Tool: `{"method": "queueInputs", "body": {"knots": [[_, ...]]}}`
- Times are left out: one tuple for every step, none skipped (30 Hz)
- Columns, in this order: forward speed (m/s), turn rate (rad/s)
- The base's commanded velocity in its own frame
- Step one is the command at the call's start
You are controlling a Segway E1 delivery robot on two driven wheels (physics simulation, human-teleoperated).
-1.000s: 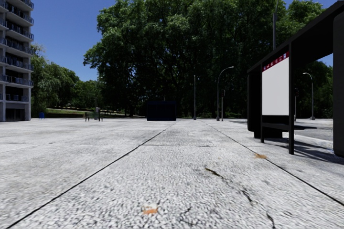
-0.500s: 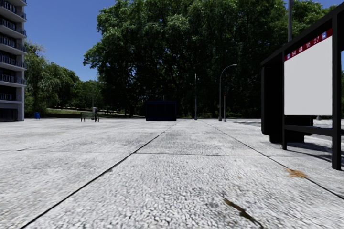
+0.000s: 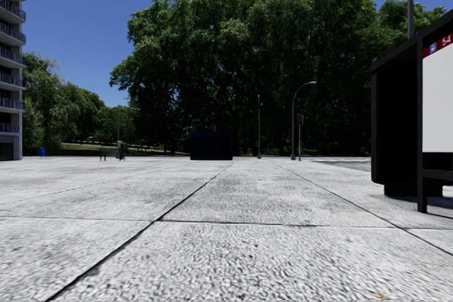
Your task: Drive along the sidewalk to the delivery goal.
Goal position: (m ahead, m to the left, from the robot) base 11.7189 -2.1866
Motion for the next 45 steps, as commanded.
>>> {"method": "queueInputs", "body": {"knots": [[2.0,0.0],[2.0,0.0],[2.0,-0.33],[2.0,-0.54],[2.0,-1.2],[2.0,-1.2],[2.0,-1.2],[2.0,-0.74],[2.0,-0.18],[2.0,-0.07],[2.0,-0.05],[2.0,-0.04],[2.0,-0.03],[2.0,-0.49],[2.0,-0.64],[2.0,-1.2],[2.0,-1.2],[2.0,-1.2],[2.0,-1.2],[2.0,-0.8],[2.0,-0.11],[2.0,-0.02],[2.0,0.0],[2.0,0.0],[2.0,0.0],[2.0,0.0],[2.0,0.0],[2.0,0.0],[2.0,0.0],[2.0,0.0],[2.0,-0.09],[2.0,-0.86],[2.0,-1.2],[2.0,-1.2],[2.0,-1.2],[2.0,-1.14],[2.0,-0.39],[2.0,-0.02],[2.0,0.0],[2.0,0.0],[2.0,0.0],[2.0,0.0],[2.0,0.0],[2.0,0.0],[2.0,0.0]]}}
